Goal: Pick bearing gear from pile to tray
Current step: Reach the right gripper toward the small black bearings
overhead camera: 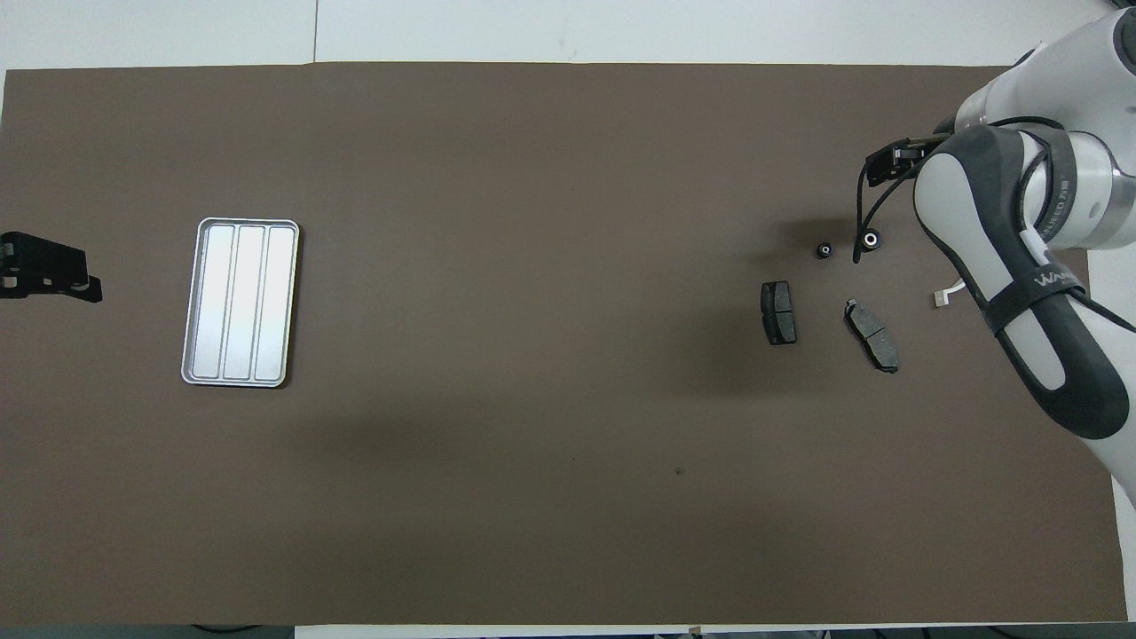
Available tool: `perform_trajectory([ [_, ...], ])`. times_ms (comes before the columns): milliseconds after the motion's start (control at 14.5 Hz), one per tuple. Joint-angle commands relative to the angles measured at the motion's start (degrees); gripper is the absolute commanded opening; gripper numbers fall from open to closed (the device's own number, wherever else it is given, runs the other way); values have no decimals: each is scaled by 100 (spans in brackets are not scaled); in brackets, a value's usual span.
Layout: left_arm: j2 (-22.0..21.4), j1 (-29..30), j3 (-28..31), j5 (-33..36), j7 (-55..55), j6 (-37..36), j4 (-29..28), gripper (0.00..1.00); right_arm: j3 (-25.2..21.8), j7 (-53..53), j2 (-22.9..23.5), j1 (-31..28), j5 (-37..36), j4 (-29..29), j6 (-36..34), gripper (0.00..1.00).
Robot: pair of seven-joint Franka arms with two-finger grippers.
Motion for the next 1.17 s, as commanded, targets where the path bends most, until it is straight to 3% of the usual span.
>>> perform_trajectory([
  [0, -120, 46, -32, -107, -37, 61, -127, 100, 35, -59, 267, -18, -71, 199, 86, 91],
  [1103, -129, 73, -32, -107, -46, 79, -162, 100, 44, -200, 22, -9, -27, -872, 445, 93],
])
